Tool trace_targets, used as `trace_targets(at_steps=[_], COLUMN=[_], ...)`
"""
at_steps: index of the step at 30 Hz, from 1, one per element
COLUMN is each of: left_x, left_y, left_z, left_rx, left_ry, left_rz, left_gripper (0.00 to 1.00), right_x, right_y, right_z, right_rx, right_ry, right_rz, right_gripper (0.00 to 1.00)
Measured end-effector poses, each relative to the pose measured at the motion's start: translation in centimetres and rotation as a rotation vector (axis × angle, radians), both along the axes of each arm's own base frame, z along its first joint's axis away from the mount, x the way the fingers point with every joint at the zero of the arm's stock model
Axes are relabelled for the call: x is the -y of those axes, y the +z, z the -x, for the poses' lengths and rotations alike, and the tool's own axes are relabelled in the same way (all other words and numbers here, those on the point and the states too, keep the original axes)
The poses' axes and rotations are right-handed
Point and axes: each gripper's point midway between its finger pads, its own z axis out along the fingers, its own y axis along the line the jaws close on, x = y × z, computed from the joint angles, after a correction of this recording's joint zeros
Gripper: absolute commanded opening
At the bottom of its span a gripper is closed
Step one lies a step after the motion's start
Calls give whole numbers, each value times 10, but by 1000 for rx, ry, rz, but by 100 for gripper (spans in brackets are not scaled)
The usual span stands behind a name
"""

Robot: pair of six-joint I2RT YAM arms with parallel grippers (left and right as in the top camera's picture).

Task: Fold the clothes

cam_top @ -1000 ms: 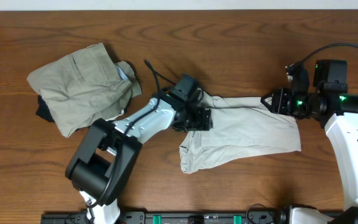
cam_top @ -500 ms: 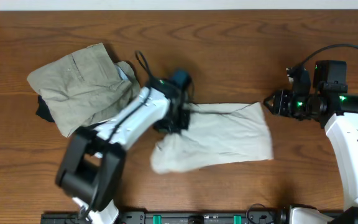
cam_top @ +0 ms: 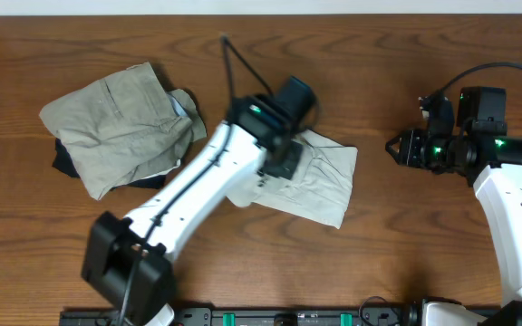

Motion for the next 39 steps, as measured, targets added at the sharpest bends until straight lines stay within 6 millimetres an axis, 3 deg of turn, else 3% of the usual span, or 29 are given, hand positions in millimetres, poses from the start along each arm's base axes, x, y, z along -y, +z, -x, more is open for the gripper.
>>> trace_targets(at_steps=[10,13,16,21,27,29,33,39], left_x=[73,89,102,111,126,116,70,0], left_y=[-56,-70,-75,-64,-5,4,3,-16], left_z=[26,29,36,48,31,29,25,-18], left_rx=[-23,-18,-8,2,98,110,89,58], left_ry=[-21,-12,-27,-98,-134,-128,-50,199], left_rz=[-10,1,8,-10,19,-22,-183,-279], left_gripper=[8,24,29,32,33,33,32,15], right_x=[0,0,0,0,3,3,4,6], right_y=[-1,-2,-3,-3,-5,-6,-7,-8], right_z=[2,4,5,6,8,10,12,12], right_rx=[-12,-20,-26,-28,-43,-49,-60,-64], right_ry=[-1,-1,-1,-2,-9,-11,-14,-18], right_rz=[0,1,1,1,17,20,25,35], right_gripper=[40,40,40,40,40,40,40,40])
